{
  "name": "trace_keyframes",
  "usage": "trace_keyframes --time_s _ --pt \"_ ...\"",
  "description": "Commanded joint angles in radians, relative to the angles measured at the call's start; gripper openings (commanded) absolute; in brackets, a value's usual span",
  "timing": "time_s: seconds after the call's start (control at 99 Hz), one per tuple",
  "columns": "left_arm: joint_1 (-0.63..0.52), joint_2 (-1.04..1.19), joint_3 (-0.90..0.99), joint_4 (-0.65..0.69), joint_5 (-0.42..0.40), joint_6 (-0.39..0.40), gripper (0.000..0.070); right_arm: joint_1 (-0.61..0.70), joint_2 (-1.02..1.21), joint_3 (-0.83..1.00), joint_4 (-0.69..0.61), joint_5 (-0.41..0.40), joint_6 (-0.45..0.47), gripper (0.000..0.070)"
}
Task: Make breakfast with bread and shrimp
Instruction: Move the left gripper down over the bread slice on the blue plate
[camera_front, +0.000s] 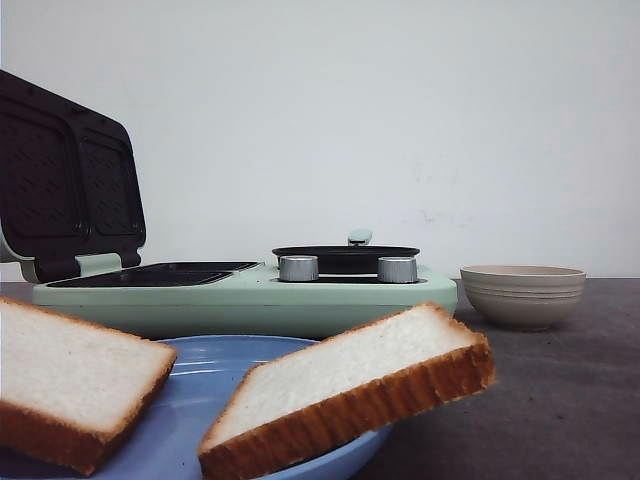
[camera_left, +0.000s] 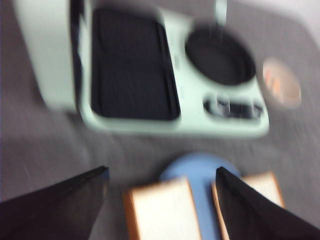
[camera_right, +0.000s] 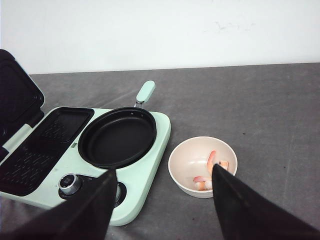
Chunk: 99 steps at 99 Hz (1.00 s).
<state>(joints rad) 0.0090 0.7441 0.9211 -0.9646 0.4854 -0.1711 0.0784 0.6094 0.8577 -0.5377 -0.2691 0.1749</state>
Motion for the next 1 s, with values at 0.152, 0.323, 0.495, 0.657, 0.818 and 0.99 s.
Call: trace_keyframes --time_s 0.152,0.323,0.495,0.657,0.818,0.99 --pt "-0.008 0.179 0.014 -0.173 0.04 0.088 0.0401 0.006 0.003 0.02 0.005 -0.005 -0.011 0.0371" --pt "-0.043 0.299 0.014 -0.219 0.074 0.116 0.0401 0.017 0.003 0.02 0.003 -0.004 -0.011 0.0371" --pt "-0.121 0.384 0.014 -0.225 0.074 0.119 0.0401 0.024 0.003 0.02 -0.006 -0.004 -0.016 0.0371" --pt "-0.193 0.438 0.014 -0.226 0.006 0.112 0.0401 0.024 0.003 0.02 -0.019 -0.004 -0.027 0.0371" --pt "-0.22 0.469 0.014 -0.224 -0.053 0.103 0.0401 0.024 0.003 0.02 -0.02 -0.004 -0.027 0.0371" --pt "-0.22 0.48 0.014 -0.166 -0.082 0.103 0.04 0.024 0.003 0.02 -0.02 -0.004 -0.027 0.0371"
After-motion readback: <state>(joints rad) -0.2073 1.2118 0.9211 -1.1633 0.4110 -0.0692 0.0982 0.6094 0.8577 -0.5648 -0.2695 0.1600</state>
